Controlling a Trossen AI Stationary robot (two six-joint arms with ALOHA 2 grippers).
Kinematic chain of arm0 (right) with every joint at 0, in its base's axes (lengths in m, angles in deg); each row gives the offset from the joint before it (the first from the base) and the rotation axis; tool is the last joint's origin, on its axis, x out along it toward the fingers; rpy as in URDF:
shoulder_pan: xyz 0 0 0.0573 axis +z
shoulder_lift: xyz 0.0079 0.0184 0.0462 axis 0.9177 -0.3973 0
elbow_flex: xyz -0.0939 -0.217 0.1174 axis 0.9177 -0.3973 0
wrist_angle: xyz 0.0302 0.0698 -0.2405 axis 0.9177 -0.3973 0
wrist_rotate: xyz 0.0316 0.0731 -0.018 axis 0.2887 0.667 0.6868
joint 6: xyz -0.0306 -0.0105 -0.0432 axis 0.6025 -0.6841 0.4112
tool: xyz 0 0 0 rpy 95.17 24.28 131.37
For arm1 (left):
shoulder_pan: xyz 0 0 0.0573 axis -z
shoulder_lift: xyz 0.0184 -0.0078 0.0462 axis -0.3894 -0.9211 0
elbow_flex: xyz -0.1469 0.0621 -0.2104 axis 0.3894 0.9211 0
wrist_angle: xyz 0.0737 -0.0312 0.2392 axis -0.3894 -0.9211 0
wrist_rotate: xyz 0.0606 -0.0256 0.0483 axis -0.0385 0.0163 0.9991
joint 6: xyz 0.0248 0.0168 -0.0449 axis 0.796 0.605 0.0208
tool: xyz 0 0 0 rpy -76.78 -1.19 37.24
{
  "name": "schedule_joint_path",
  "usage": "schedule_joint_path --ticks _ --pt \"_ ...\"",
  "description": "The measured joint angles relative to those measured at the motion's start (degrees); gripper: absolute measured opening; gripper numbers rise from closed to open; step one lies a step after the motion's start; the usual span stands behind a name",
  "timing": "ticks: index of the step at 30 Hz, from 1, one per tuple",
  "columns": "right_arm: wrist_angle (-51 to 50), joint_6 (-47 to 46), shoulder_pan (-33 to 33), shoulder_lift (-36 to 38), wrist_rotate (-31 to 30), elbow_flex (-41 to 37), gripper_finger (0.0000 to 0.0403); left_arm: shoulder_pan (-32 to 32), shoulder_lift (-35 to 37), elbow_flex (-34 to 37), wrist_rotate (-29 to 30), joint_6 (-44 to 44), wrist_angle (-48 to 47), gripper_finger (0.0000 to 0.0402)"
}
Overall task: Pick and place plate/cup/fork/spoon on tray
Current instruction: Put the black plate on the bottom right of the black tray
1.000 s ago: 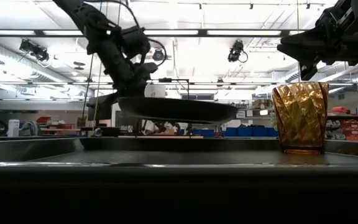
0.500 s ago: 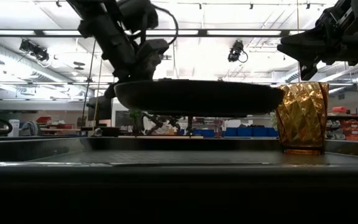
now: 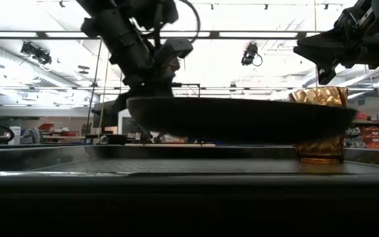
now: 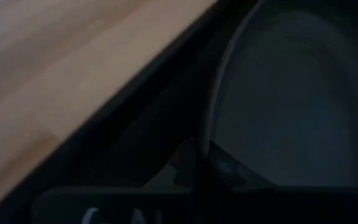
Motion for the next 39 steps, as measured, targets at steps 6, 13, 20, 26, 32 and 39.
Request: schedule_joint_path --ticks 6,13,20,26,32,39 --pt "0.12 0.02 0.02 -0.02 0.0 -0.01 0.0088 2.23 -7.47 -9.25 -0.51 0.52 -4.54 0.0016" --pt "0.1 0.0 0.0 0.0 0.0 0.0 0.0088 3.72 -14.92 -20.05 -0.55 3.41 -7.99 0.0016" --pt "0.11 0.01 0.02 0.0 0.0 0.0 0.0088 3.57 -18.91 -24.31 -1.26 5.02 -7.58 0.0016" --pt "0.55 0.01 0.0 0.0 0.0 0.0 0.0088 3.59 -20.13 -24.24 -1.48 4.63 -5.48 0.0016" --pt "0.96 0.0 0.01 0.0 0.0 0.0 0.0088 3.61 -20.9 -24.22 -1.6 5.44 -2.5 0.0028" --pt "0.94 0.02 0.0 -0.02 0.0 0.0 0.0088 3.66 -21.31 -24.18 -1.67 6.58 -2.12 0.0078"
